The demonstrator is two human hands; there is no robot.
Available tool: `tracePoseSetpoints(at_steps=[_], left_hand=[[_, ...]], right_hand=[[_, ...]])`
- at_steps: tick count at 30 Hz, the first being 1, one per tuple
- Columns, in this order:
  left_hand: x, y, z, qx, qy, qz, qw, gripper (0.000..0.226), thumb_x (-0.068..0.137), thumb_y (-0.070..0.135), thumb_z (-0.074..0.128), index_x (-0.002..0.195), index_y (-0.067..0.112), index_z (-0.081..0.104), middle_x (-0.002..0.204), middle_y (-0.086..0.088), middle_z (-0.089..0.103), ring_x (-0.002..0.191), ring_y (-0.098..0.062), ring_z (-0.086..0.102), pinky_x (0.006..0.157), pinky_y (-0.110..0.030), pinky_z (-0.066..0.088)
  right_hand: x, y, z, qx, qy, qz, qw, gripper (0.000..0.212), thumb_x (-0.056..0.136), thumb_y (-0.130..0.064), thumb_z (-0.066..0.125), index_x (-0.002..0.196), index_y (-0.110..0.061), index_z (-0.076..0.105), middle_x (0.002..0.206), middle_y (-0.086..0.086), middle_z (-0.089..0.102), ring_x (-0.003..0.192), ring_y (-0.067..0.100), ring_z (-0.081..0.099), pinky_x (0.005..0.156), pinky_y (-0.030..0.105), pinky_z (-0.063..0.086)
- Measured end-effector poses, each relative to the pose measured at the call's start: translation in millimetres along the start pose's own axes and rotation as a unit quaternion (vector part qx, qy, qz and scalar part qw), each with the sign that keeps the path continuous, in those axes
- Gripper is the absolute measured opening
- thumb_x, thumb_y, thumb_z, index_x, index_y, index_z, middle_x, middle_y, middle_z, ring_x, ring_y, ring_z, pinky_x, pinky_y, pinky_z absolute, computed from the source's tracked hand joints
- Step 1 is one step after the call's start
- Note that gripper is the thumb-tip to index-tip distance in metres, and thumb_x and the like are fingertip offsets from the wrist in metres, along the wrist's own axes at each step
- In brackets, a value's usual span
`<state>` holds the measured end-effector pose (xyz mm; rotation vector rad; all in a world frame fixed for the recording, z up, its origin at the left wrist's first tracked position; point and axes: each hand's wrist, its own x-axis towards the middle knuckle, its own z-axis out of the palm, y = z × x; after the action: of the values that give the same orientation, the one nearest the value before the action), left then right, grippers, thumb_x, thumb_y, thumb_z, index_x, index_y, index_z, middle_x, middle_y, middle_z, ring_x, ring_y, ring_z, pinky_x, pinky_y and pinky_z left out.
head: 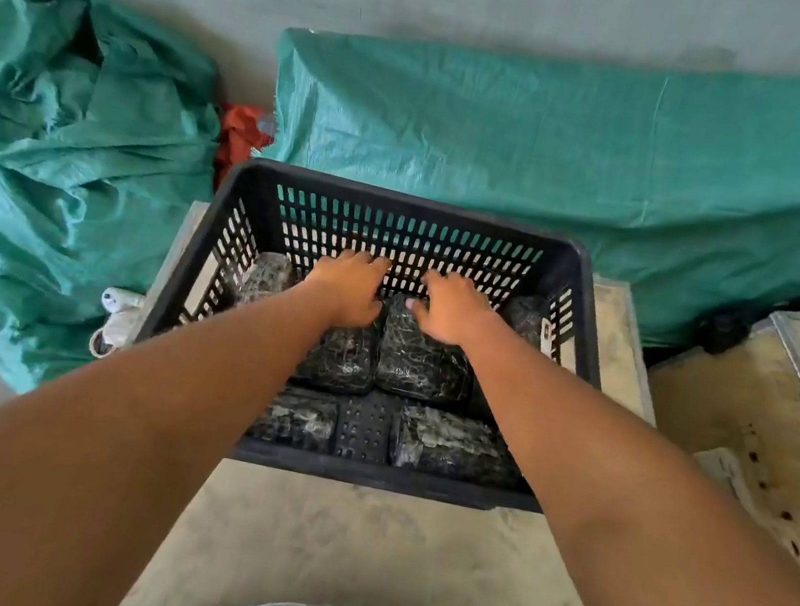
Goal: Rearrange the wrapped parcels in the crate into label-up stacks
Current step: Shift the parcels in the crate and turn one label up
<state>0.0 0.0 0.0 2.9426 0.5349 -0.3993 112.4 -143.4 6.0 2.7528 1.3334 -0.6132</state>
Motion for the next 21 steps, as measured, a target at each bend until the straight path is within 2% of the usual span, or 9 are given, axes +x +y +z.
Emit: tracePoseSetpoints(at_steps=[5, 7, 9, 11, 13, 14, 16, 18, 21], left_hand=[[12.8, -1.1, 40.5, -0.04, -0.053, -0.024, 0.997, 0.075, 0.09, 0.042, 0.061, 0.151, 0.011, 0.031, 0.145, -0.019, 0.047, 0.133, -0.039, 0.045, 0.099, -0.056, 0.047], [16.7, -1.3, 63.2, -0.045, -0.079, -0.022, 0.996, 0.075, 0.09, 0.042, 0.061, 0.151, 0.01, 0.031, 0.149, -0.021, 0.042, 0.137, -0.04, 0.039, 0.104, -0.058, 0.042], [19.3, -3.1, 81.4, -0.051, -0.091, -0.018, 0.994, 0.077, 0.092, 0.041, 0.058, 0.155, 0.011, 0.025, 0.16, -0.023, 0.026, 0.148, -0.041, 0.021, 0.115, -0.061, 0.027], [20.7, -6.3, 97.7, -0.058, -0.091, -0.016, 0.994, 0.077, 0.096, 0.042, 0.051, 0.159, 0.016, 0.015, 0.167, -0.02, 0.007, 0.153, -0.039, 0.002, 0.119, -0.059, 0.009], [18.8, -10.6, 112.2, -0.059, -0.077, -0.001, 0.995, 0.075, 0.1, 0.043, 0.042, 0.161, 0.019, 0.006, 0.168, -0.019, -0.003, 0.153, -0.037, -0.007, 0.12, -0.057, 0.001], [17.7, -12.6, 117.9, -0.053, -0.072, 0.007, 0.996, 0.074, 0.102, 0.045, 0.037, 0.161, 0.02, 0.001, 0.168, -0.018, -0.008, 0.153, -0.037, -0.011, 0.121, -0.057, -0.002], [15.3, -15.3, 125.9, -0.037, -0.071, 0.019, 0.997, 0.072, 0.104, 0.048, 0.026, 0.16, 0.019, -0.01, 0.166, -0.018, -0.018, 0.151, -0.037, -0.019, 0.119, -0.055, -0.009], [14.2, -17.1, 130.1, -0.031, -0.075, 0.027, 0.996, 0.071, 0.106, 0.049, 0.019, 0.158, 0.019, -0.017, 0.163, -0.018, -0.026, 0.149, -0.036, -0.026, 0.116, -0.054, -0.014], [12.6, -17.8, 129.5, -0.031, -0.083, 0.029, 0.996, 0.07, 0.106, 0.05, 0.017, 0.157, 0.018, -0.02, 0.161, -0.017, -0.032, 0.147, -0.036, -0.03, 0.116, -0.054, -0.017]], right_hand=[[12.6, 10.3, 29.3, -0.003, -0.044, 0.011, 0.999, 0.054, 0.101, -0.049, 0.053, 0.14, -0.011, 0.046, 0.128, 0.018, 0.054, 0.12, 0.037, 0.054, 0.09, 0.046, 0.05], [15.8, 16.0, 48.0, -0.005, -0.06, 0.004, 0.998, 0.06, 0.1, -0.05, 0.055, 0.144, -0.011, 0.043, 0.137, 0.02, 0.048, 0.127, 0.039, 0.048, 0.1, 0.051, 0.048], [15.3, 21.3, 64.4, -0.028, -0.044, -0.007, 0.999, 0.066, 0.098, -0.055, 0.055, 0.146, -0.01, 0.043, 0.142, 0.022, 0.041, 0.131, 0.04, 0.041, 0.103, 0.053, 0.047], [14.3, 26.0, 77.3, -0.042, -0.005, -0.012, 0.999, 0.071, 0.095, -0.061, 0.055, 0.144, -0.011, 0.044, 0.142, 0.021, 0.039, 0.131, 0.038, 0.039, 0.099, 0.052, 0.05], [12.6, 26.5, 86.4, -0.038, 0.01, -0.01, 0.999, 0.087, 0.087, -0.073, 0.056, 0.148, -0.012, 0.041, 0.147, 0.021, 0.035, 0.135, 0.039, 0.034, 0.101, 0.053, 0.049], [12.0, 25.9, 89.5, -0.04, -0.003, -0.005, 0.999, 0.103, 0.079, -0.082, 0.056, 0.152, -0.012, 0.035, 0.153, 0.022, 0.029, 0.14, 0.041, 0.029, 0.106, 0.056, 0.045], [9.1, 23.6, 96.5, -0.052, -0.056, 0.003, 0.997, 0.139, 0.059, -0.095, 0.06, 0.161, -0.01, 0.017, 0.164, 0.024, 0.009, 0.151, 0.046, 0.008, 0.117, 0.062, 0.029], [6.4, 21.2, 105.2, -0.074, -0.091, 0.004, 0.993, 0.158, 0.049, -0.092, 0.07, 0.163, -0.011, -0.001, 0.167, 0.024, -0.011, 0.153, 0.046, -0.011, 0.119, 0.064, 0.014], [5.7, 15.0, 110.3, -0.08, -0.085, 0.013, 0.993, 0.152, 0.058, -0.069, 0.087, 0.163, -0.008, -0.005, 0.167, 0.027, -0.014, 0.152, 0.048, -0.014, 0.12, 0.065, 0.014]])
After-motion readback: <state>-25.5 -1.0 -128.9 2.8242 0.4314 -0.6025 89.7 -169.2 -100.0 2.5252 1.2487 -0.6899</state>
